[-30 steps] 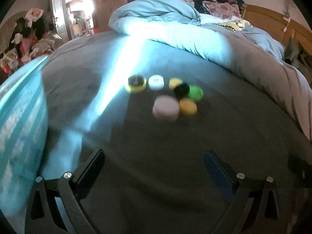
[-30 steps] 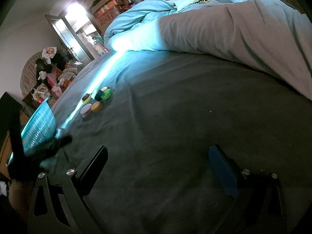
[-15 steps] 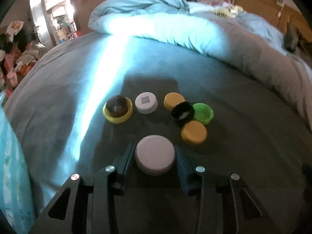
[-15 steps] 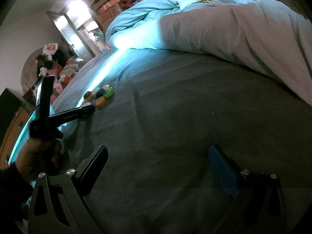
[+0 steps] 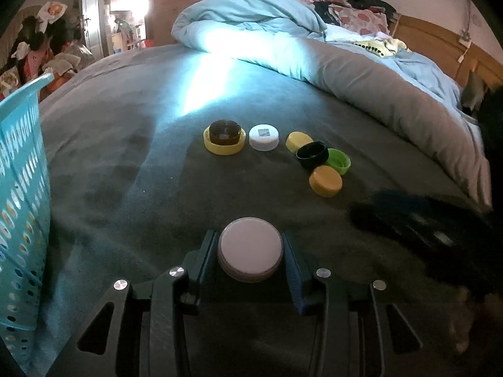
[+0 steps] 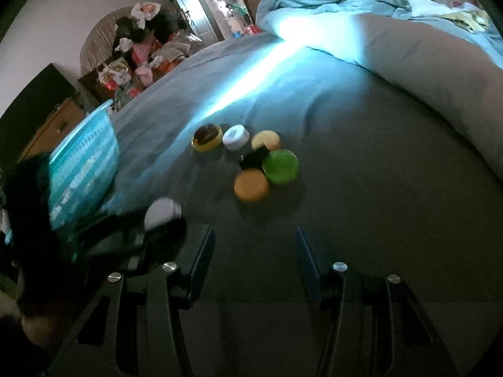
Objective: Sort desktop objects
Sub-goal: 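Grasp a large white cap with the left tool while the right tool grasps an orange cap, then carry the white and orange caps over the teal basket and open both tools, then grasp a black cap with the left tool while the right tool grasps a green cap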
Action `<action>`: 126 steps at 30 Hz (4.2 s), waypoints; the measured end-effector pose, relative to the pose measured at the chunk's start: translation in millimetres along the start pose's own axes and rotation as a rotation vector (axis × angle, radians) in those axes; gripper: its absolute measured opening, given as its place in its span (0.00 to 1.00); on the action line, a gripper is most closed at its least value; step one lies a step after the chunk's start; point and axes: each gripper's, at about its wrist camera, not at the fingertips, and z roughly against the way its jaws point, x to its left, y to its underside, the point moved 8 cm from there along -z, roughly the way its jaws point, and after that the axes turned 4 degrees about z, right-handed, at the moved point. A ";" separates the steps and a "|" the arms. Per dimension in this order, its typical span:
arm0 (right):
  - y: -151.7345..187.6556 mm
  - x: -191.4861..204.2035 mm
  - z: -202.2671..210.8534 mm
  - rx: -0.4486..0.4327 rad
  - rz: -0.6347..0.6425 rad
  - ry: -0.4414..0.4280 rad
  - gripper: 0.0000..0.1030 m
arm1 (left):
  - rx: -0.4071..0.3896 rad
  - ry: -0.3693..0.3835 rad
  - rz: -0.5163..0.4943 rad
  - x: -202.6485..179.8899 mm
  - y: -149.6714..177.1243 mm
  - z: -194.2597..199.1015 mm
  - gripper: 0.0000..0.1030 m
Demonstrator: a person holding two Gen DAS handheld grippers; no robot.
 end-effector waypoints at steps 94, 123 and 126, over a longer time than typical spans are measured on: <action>-107.5 286.6 106.4 -0.063 0.308 -0.215 0.65 | -0.142 -0.549 -0.058 234.0 -65.6 293.2 0.96; 62.4 31.9 100.6 -0.028 0.036 0.052 0.64 | -0.003 -0.254 -0.298 -35.9 -31.5 117.1 0.98; 45.5 22.5 85.4 -0.039 0.061 0.047 0.64 | 0.039 -0.224 -0.217 -19.8 -20.2 88.1 0.98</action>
